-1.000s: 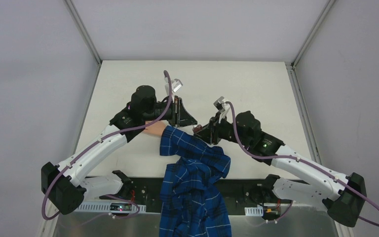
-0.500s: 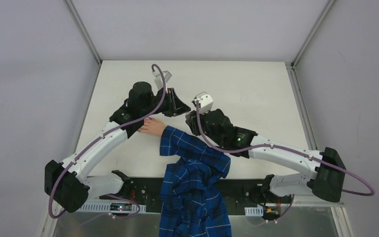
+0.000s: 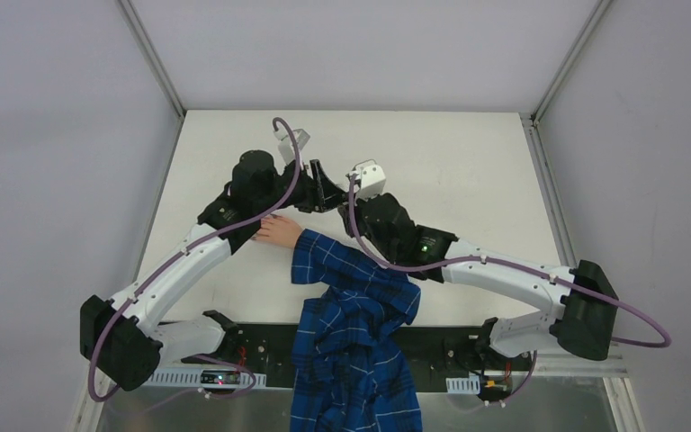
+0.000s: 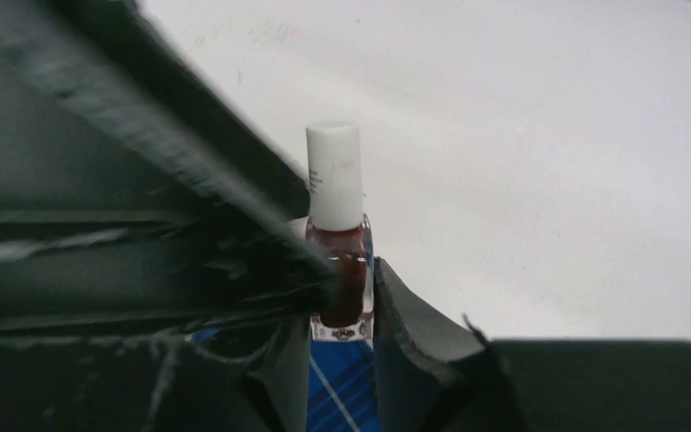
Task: Paint the nails
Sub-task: Unscrew the nail polish bottle.
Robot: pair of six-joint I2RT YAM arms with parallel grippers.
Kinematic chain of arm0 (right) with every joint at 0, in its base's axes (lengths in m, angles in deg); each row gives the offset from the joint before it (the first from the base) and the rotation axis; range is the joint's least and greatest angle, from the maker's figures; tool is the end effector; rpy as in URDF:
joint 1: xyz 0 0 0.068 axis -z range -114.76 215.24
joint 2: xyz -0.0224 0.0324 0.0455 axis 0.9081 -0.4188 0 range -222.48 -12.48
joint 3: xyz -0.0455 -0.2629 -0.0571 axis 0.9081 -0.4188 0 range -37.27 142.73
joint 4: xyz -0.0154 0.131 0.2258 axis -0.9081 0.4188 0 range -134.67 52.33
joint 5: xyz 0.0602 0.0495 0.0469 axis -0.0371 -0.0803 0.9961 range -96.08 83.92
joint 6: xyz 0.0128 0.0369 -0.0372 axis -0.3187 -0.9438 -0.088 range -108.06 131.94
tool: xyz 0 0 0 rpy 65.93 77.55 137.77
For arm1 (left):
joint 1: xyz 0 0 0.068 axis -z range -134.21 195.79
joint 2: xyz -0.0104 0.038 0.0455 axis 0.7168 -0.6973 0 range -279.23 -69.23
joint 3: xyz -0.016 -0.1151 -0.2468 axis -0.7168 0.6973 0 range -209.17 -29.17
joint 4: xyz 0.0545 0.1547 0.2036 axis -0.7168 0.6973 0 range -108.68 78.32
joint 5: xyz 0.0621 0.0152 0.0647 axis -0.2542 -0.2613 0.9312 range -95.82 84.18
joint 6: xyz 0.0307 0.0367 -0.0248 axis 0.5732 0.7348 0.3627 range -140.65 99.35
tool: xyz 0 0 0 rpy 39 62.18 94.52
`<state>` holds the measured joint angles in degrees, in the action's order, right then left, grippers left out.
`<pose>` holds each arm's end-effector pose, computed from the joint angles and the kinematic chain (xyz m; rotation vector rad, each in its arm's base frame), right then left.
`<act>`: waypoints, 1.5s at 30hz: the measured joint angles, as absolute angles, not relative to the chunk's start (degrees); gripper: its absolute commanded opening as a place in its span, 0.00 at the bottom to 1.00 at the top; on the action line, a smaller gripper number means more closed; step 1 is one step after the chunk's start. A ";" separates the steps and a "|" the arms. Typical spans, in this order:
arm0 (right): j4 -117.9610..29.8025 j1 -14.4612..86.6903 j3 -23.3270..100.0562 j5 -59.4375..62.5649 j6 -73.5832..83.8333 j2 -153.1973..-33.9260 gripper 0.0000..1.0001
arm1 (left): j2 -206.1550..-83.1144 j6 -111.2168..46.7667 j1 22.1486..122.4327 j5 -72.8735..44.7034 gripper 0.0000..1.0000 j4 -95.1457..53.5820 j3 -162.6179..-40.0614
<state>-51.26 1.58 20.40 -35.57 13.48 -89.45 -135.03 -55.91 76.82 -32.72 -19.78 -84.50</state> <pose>0.1550 0.2737 0.3233 -0.6279 1.6601 0.3247 0.2214 -0.1519 0.3516 0.3068 1.8630 -1.2290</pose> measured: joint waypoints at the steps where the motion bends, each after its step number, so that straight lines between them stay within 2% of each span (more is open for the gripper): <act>1: -50.17 2.28 21.06 -35.22 12.23 -89.34 0.00 | -134.26 -55.76 77.12 -32.94 0.80 -19.24 -84.17; 3: -47.66 3.97 21.45 -34.44 9.76 -88.47 0.00 | -132.10 -55.54 77.10 -32.39 0.91 -18.47 -83.95; 7: -45.08 8.42 21.08 -29.30 3.89 -84.20 0.00 | -125.52 -53.94 77.78 -33.40 0.97 -15.41 -83.30; 15: -43.81 20.62 15.61 0.95 -5.60 -71.00 0.00 | -119.71 -48.87 78.06 -35.04 0.97 -14.27 -82.71; 21: -47.24 21.15 12.82 26.39 -10.76 -69.19 0.00 | -122.20 -47.54 78.06 -46.10 0.98 -15.21 -82.88; 26: -50.78 20.66 12.33 37.49 -13.49 -69.34 0.00 | -122.48 -49.09 78.17 -54.49 0.97 -19.85 -82.88; 28: -52.49 20.07 11.81 39.55 -13.93 -69.34 0.00 | -122.48 -50.19 78.70 -56.72 0.92 -21.68 -82.88; 30: -53.06 19.31 11.35 40.97 -14.23 -69.47 0.00 | -122.59 -51.15 79.51 -58.75 0.77 -23.06 -82.88; 35: -53.54 17.89 11.24 42.89 -14.17 -70.13 0.00 | -123.93 -52.20 82.19 -62.84 0.55 -24.63 -82.93; 39: -53.56 17.50 11.24 42.89 -14.04 -70.33 0.00 | -125.02 -52.83 83.77 -64.76 0.48 -24.92 -82.93; 42: -53.67 17.41 11.24 42.87 -13.95 -70.33 0.00 | -125.08 -52.90 84.10 -65.48 0.37 -24.96 -82.93; 45: -54.06 17.34 11.24 42.94 -13.88 -70.33 0.00 | -125.08 -53.00 84.10 -65.55 0.39 -25.22 -82.93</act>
<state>-54.06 17.34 11.24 42.94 -13.88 -70.33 -125.08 -53.00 84.10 -65.55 -25.22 -82.93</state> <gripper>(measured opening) 0.281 0.374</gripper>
